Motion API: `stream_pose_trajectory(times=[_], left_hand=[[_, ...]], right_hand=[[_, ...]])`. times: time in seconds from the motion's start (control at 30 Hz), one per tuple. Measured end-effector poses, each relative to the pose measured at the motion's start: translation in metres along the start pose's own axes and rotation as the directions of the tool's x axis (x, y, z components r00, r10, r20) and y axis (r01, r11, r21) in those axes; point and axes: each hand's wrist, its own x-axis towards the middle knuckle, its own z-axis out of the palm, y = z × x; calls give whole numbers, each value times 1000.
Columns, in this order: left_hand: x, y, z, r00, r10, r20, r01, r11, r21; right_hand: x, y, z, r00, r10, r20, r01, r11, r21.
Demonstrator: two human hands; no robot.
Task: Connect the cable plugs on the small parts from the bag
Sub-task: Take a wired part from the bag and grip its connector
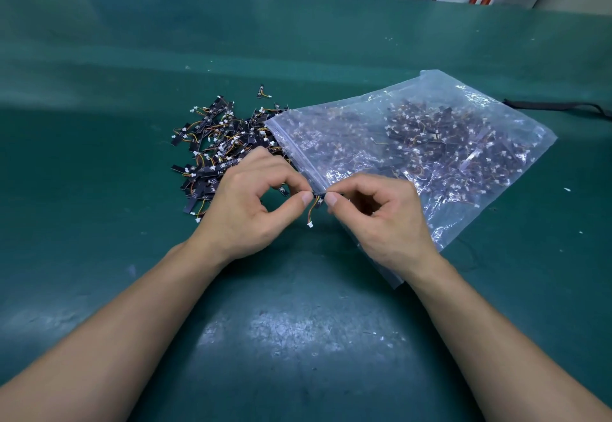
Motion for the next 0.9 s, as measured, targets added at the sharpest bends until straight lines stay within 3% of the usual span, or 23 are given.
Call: stream_pose_trajectory(times=[0.9], left_hand=[[0,0,1,1000,-12,-7,12,1000,-9]], right_hand=[[-1,-1,0,1000,11,14,-10,1000,-29]])
